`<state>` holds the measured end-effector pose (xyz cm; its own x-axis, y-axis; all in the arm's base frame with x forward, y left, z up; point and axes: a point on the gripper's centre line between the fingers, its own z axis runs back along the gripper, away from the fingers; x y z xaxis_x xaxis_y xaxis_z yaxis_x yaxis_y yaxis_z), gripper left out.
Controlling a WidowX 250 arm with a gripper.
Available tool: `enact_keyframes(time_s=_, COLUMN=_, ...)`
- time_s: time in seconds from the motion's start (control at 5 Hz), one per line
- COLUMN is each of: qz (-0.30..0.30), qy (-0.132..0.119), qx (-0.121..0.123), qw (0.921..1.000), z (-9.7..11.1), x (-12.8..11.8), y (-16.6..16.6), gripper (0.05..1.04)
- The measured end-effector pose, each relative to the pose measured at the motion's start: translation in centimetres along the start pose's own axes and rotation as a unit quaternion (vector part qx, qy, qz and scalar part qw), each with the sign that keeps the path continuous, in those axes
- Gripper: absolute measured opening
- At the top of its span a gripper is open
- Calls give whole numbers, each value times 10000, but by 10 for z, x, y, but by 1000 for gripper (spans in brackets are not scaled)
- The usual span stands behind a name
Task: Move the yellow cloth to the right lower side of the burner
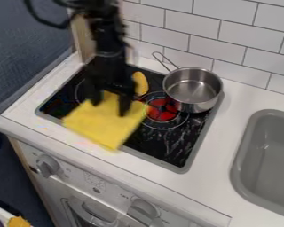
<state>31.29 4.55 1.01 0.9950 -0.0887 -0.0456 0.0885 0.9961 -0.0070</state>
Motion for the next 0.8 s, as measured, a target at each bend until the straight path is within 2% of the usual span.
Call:
enact_keyframes(time_s=0.4, qz=-377, qy=169, qx=125, qw=9991, z=0, x=-1, y=-62, gripper=999)
enact_keyframes(time_s=0.8, qz=-190, qy=199, qx=156, qw=9995, z=4, x=1, y=-82, gripper=999)
